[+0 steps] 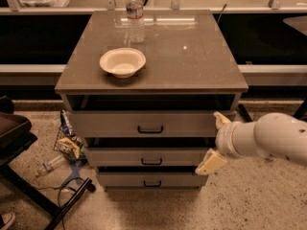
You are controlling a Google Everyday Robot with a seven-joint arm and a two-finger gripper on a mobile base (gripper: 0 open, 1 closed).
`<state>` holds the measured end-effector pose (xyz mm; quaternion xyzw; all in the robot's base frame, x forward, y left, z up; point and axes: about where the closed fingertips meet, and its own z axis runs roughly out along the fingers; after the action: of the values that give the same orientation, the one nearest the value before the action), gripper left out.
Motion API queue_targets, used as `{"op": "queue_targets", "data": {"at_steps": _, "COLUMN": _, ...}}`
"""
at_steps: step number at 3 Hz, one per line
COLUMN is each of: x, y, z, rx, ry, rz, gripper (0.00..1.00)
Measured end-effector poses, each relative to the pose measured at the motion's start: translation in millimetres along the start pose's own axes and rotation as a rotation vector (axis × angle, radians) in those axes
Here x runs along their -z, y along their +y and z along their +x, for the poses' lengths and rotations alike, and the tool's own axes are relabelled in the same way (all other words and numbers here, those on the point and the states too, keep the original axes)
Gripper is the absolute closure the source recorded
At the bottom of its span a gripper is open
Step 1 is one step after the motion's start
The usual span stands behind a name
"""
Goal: Open middle drawer
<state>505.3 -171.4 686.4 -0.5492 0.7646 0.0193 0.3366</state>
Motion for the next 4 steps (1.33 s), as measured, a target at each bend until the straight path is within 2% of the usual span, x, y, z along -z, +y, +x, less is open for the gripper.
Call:
{"op": "queue_targets", "data": {"at_steps": 1, "x": -28.0, "y": 21.7, "z": 13.7, "rx": -0.02, "ry": -0.002, "rz": -0.01, "gripper": 0.0}}
{"op": "queue_targets", "data": {"at_steps": 2, "x": -28.0, "y": 21.7, "z": 13.7, "rx": -0.019, "ry": -0.002, "rz": -0.01, "gripper": 0.0}}
{"op": "queue_targets", "data": {"at_steps": 3, "x": -51.1, "y": 25.6, "z": 22.4, "rx": -0.043, "ry": 0.007, "rz": -0.045, "gripper": 0.0}}
{"op": "queue_targets", "data": {"at_steps": 4, "x": -110.8, "y": 38.5, "z": 45.9, "rx": -0.085, "ry": 0.006, "rz": -0.134, "gripper": 0.0}}
